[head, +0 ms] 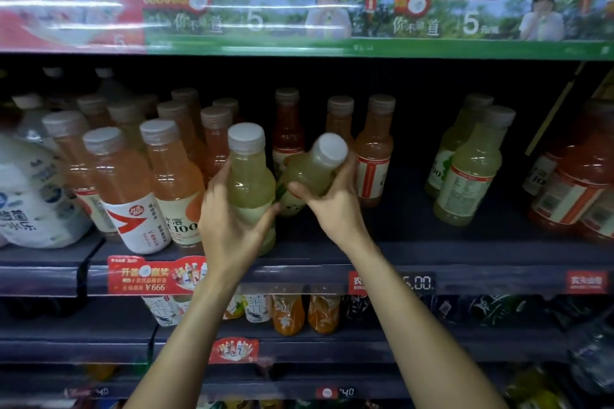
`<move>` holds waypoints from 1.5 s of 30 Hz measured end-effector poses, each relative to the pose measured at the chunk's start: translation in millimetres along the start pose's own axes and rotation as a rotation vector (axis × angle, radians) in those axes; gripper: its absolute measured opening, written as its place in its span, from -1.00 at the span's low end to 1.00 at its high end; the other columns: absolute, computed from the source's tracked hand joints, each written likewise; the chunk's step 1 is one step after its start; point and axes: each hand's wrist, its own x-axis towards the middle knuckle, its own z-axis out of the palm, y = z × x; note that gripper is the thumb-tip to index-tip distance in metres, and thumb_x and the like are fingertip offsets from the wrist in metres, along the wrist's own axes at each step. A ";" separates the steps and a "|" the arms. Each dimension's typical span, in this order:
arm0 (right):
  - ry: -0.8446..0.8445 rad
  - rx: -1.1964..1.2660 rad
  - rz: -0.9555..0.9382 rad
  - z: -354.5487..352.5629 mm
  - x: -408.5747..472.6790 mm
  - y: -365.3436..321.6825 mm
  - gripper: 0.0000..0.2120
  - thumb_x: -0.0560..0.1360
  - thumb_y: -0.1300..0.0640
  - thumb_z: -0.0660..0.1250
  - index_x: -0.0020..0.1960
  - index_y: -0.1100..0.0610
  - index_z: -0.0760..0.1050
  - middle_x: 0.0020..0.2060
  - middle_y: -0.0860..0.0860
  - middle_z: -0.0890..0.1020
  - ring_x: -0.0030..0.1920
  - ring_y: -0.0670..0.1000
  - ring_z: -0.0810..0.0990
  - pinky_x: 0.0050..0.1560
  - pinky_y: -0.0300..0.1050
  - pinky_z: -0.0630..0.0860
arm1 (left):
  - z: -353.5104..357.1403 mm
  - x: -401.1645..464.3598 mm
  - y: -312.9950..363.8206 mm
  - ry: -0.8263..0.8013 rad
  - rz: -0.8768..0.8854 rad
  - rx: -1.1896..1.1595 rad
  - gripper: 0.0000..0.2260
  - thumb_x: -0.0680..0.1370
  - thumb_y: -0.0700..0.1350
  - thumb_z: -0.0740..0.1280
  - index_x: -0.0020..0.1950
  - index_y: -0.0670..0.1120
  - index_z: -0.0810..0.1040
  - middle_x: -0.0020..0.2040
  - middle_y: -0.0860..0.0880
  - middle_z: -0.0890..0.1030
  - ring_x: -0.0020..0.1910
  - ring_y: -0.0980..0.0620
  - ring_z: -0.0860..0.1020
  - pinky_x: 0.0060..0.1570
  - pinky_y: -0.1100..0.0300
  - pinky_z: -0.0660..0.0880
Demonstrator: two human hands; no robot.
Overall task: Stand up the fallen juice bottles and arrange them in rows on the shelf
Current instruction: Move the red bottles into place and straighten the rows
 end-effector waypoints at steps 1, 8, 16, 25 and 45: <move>0.066 0.048 -0.014 -8.8 -6.6 1.5 -0.20 0.36 0.12 0.52 0.40 0.12 0.08 0.25 0.08 0.48 0.26 -0.01 0.49 0.30 -0.04 0.44 | 1.1 0.1 4.4 -0.018 0.066 -0.007 -0.28 0.38 0.13 0.43 0.42 -0.14 0.27 0.29 -0.02 0.44 0.26 0.15 0.36 0.27 0.48 0.20; 0.351 0.001 -0.029 -104.3 -43.9 -6.3 -0.37 0.29 -0.01 0.53 0.24 -0.05 0.28 0.08 -0.10 0.59 0.08 -0.18 0.59 0.07 -0.18 0.55 | 47.8 1.7 66.0 -0.246 0.204 -0.237 -0.29 0.37 0.14 0.45 0.41 -0.13 0.29 0.28 -0.01 0.46 0.27 0.04 0.44 0.27 0.17 0.40; 0.611 -0.228 0.027 -202.4 -44.7 7.8 -0.42 0.33 0.06 0.53 0.22 -0.07 0.29 -0.07 -0.21 0.60 -0.05 -0.23 0.60 0.07 -0.04 0.55 | 149.5 0.6 122.2 -0.465 0.061 -0.479 -0.19 0.35 0.06 0.53 0.48 0.08 0.17 0.41 -0.01 0.38 0.39 0.08 0.36 0.38 0.11 0.33; 0.542 -0.452 0.073 -225.8 -25.0 19.7 -0.29 0.33 -0.08 0.52 0.35 -0.03 0.24 -0.07 -0.17 0.57 -0.05 -0.08 0.59 -0.04 -0.08 0.54 | 216.2 18.0 118.5 -0.431 0.033 -0.375 -0.36 0.39 -0.13 0.53 0.39 -0.20 0.34 0.25 -0.15 0.47 0.25 -0.02 0.44 0.17 0.27 0.34; 0.254 -0.254 0.162 -233.7 -10.5 70.5 -0.08 0.36 0.06 0.51 0.51 -0.15 0.00 0.47 0.03 0.13 0.44 0.10 0.19 0.39 0.17 0.29 | 194.4 -15.3 133.2 -0.771 -0.191 -0.489 0.11 0.36 0.05 0.54 0.55 0.11 -0.30 0.57 0.03 -0.29 0.51 0.15 -0.31 0.51 -0.01 -0.17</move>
